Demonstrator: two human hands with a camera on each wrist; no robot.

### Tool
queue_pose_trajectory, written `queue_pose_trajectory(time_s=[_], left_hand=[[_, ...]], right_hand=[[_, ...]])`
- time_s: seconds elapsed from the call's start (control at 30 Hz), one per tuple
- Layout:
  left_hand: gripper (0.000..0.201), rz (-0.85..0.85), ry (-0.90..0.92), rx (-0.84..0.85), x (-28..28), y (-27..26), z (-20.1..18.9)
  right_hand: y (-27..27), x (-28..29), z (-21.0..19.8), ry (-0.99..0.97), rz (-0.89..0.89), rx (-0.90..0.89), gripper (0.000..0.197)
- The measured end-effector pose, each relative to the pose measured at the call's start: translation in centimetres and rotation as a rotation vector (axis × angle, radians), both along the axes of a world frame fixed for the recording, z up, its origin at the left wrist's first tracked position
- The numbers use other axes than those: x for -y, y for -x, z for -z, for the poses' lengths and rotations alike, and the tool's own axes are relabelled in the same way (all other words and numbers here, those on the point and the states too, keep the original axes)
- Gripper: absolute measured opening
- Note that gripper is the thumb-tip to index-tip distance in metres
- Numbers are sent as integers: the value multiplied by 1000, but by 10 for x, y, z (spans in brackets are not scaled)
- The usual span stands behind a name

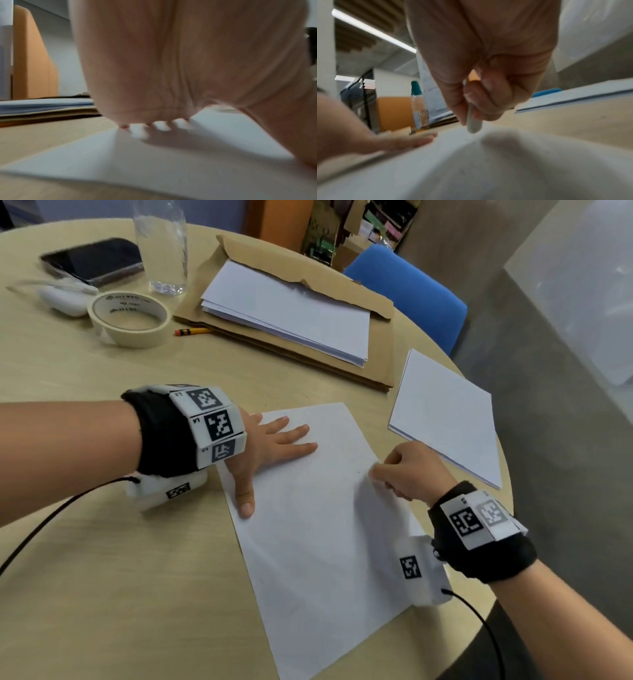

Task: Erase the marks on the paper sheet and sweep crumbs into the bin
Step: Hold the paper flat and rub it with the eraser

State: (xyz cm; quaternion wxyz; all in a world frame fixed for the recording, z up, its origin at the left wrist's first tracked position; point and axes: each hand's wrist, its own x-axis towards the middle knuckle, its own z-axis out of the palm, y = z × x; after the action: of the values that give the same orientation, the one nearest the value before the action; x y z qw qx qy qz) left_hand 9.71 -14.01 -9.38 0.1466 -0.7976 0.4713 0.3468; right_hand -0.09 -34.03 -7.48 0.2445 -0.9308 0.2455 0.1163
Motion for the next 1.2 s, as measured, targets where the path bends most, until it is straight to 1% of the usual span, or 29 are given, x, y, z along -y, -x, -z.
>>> queue_pose_trajectory(time_s=[0.03,0.1,0.13,0.17,0.23,0.33,0.43,0.5,0.57,0.63,0.7,0.77,0.83,0.87,0.9,1.0,1.03,1.07,1.13,1.2], left_hand=[[129,-31,57,-39,-4,-4,-1],[115,-180,192,-132,-15,-13,-8],[110,-239,242,-154,-22,-18,-10],[107,-263,264,-146,-27,-22,-12],[105,-231,235,-95,-35,-28,-12],[106,-189,172,-76,-38,-30,-6],[111,-178,168,-69,-35,-25,2],[116,-158,150,-55,-33,-21,6],[119,-142,131,-35,-32,-18,7],[121,-134,103,-16,-32,-17,6],[121,-119,68,2,-30,-16,4],[122,-100,45,28,-29,-16,3],[122,-97,40,42,-28,-15,2],[122,-96,33,48,-27,-14,0],[122,-93,23,53,-26,-13,-1],[122,-89,7,76,-25,-11,0],[123,-88,10,78,-24,-10,1],[123,-87,8,78,-24,-10,0],[123,-81,-2,86,-24,-9,0],[123,-76,-1,90,-23,-10,-1]], right_hand=[[-1,0,-2,-104,31,22,23],[-2,0,-5,-296,96,68,21],[-3,0,-6,-361,119,85,20],[-4,1,-7,-406,135,97,18],[-7,-2,-7,-447,140,103,15],[-12,-17,-3,-468,48,75,14],[-18,-48,-1,-423,-131,-18,14],[-20,-73,1,-382,-288,-60,15],[-22,-98,3,-348,-443,-57,21],[-24,-116,8,-285,-532,-36,24],[-30,-113,11,-162,-515,-31,17],[-37,-91,11,-30,-382,-32,14],[-40,-72,7,36,-253,-3,13],[-40,-71,7,44,-233,20,12],[-38,-77,6,30,-248,33,13],[-30,-112,8,-121,-440,3,23],[-27,-121,9,-146,-483,-18,26],[-27,-121,11,-128,-494,-23,28],[-34,-100,13,-7,-416,-8,28],[-39,-74,11,92,-244,5,22]])
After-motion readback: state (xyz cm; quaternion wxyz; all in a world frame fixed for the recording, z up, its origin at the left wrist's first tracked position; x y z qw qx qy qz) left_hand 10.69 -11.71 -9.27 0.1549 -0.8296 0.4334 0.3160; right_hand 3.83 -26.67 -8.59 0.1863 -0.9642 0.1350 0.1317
